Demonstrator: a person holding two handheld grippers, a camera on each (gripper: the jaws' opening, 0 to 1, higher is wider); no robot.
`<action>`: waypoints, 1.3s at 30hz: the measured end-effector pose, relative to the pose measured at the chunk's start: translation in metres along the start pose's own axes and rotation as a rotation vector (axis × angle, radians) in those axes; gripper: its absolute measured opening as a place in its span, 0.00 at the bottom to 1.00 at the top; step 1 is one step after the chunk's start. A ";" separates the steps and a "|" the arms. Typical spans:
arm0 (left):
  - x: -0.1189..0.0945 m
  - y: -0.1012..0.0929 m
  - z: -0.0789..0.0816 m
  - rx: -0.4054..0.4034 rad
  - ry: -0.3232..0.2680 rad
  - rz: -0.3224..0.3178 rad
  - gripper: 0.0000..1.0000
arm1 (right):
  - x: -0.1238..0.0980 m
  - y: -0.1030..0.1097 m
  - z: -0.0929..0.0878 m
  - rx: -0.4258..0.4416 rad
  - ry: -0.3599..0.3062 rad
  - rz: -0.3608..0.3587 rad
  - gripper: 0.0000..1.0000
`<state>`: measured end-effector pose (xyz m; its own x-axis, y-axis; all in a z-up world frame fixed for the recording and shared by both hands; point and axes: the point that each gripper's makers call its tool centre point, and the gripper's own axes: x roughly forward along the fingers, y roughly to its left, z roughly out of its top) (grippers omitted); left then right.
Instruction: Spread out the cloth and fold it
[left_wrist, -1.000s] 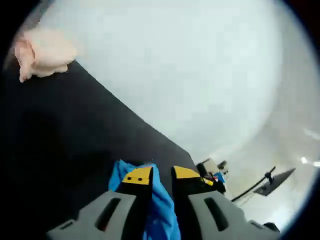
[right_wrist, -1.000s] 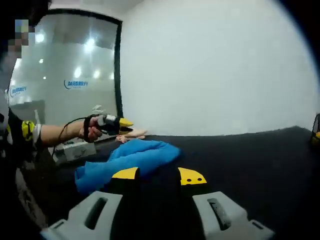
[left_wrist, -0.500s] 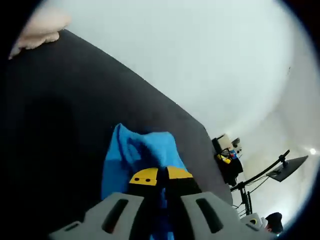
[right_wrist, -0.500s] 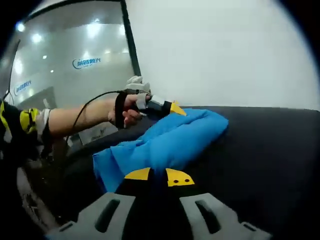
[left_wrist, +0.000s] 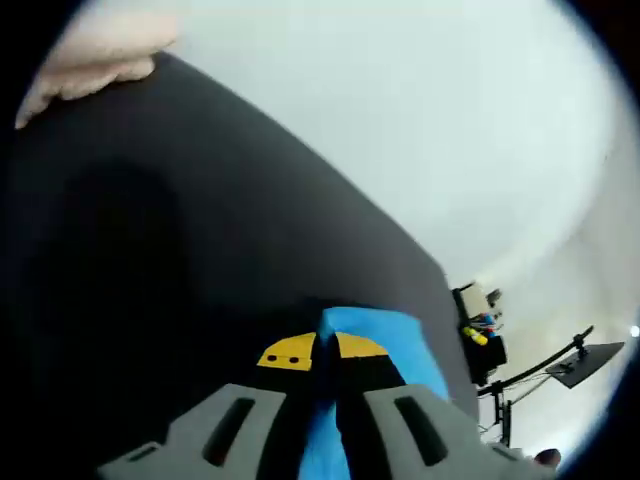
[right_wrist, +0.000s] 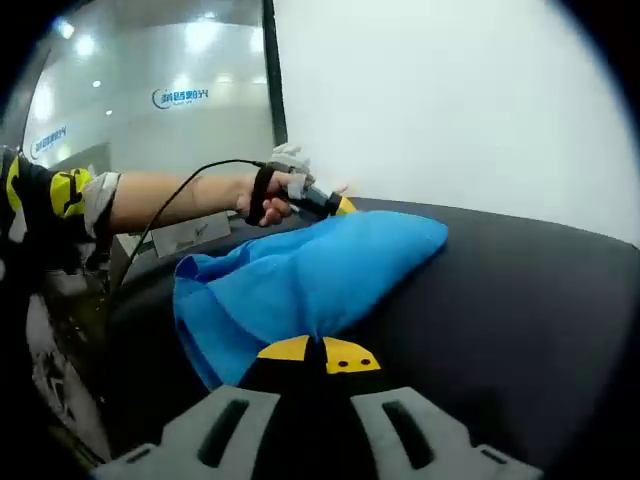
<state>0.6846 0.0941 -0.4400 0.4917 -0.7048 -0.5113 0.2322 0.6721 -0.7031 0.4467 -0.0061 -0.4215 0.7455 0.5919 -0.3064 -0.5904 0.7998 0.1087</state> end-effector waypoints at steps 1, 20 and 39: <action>-0.003 -0.002 0.004 0.004 -0.033 -0.015 0.08 | 0.000 0.000 0.000 0.000 0.001 0.001 0.02; -0.137 -0.019 -0.164 0.328 0.139 -0.063 0.08 | -0.029 0.015 0.031 -0.153 -0.140 0.090 0.20; -0.144 -0.070 -0.181 0.360 -0.059 -0.142 0.14 | -0.045 0.029 0.022 -0.367 -0.122 0.145 0.31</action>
<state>0.4452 0.1074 -0.4067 0.4786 -0.7892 -0.3848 0.5755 0.6130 -0.5414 0.4034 -0.0073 -0.3835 0.6646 0.7209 -0.1965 -0.7467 0.6314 -0.2091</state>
